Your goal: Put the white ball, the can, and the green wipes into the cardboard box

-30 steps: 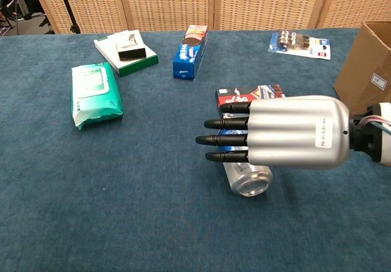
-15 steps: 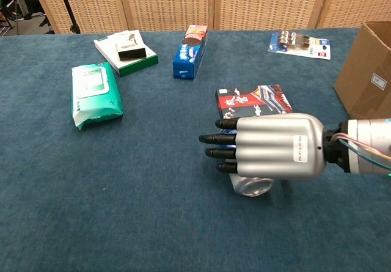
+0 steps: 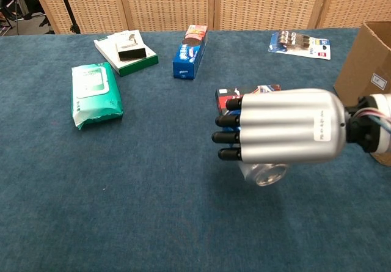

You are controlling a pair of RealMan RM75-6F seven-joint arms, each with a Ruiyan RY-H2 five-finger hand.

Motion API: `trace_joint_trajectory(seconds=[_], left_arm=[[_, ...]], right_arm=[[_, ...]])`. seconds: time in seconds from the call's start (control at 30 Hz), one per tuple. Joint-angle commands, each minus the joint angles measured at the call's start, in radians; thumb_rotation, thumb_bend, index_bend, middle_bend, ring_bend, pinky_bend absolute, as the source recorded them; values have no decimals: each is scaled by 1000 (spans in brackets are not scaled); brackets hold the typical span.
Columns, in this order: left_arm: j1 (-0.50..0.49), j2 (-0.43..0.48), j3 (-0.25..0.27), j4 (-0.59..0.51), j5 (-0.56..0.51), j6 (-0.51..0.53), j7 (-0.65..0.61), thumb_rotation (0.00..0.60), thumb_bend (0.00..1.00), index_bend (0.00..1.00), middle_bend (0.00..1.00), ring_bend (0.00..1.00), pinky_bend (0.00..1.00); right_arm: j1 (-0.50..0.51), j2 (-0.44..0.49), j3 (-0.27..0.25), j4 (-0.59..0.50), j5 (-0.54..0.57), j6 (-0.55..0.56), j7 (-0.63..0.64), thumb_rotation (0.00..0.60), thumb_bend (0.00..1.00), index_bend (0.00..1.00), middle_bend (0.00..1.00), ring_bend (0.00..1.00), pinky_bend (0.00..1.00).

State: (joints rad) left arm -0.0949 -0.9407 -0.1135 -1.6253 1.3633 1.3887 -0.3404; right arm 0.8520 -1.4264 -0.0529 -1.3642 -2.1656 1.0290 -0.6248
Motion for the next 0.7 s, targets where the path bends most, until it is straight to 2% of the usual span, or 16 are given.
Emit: trace_joint_trajectory(seconds=[0.03, 0.17, 0.33, 0.4, 0.43, 0.47, 0.53, 0.7], left_arm=[[1, 0, 0, -1, 1, 2, 2, 600, 0, 0, 0, 0, 45], [1, -1, 1, -1, 2, 3, 4, 600, 0, 0, 0, 0, 45], [-1, -2, 1, -4, 2, 2, 12, 600, 0, 0, 0, 0, 45], [-1, -3, 1, -6, 3, 3, 18, 600, 0, 0, 0, 0, 44], [-2, -5, 3, -10, 5, 4, 28, 600, 0, 0, 0, 0, 44], [-2, -7, 3, -14, 4, 4, 36, 600, 0, 0, 0, 0, 45], [-4, -9, 3, -20, 2, 4, 50, 600, 0, 0, 0, 0, 45], [-6, -12, 4, -26, -2, -1, 66, 600, 0, 0, 0, 0, 45]], right_arm=[[12, 72, 8, -51, -25, 46, -7, 600, 517, 597, 549, 408, 457], [14, 169, 24, -111, -35, 87, -21, 600, 519, 597, 548, 408, 457], [0, 355, 44, -156, -44, 166, -18, 600, 519, 596, 548, 408, 457], [-10, 420, 45, -154, -47, 192, -12, 600, 518, 596, 548, 408, 457], [-24, 494, 43, -110, -49, 205, -21, 600, 517, 596, 548, 408, 457], [-31, 527, 37, -90, -50, 215, -6, 600, 517, 597, 548, 408, 457], [-39, 553, 32, -47, -46, 228, 27, 600, 517, 597, 548, 408, 457], [-63, 540, 29, 56, -22, 249, 79, 600, 518, 596, 548, 408, 456]])
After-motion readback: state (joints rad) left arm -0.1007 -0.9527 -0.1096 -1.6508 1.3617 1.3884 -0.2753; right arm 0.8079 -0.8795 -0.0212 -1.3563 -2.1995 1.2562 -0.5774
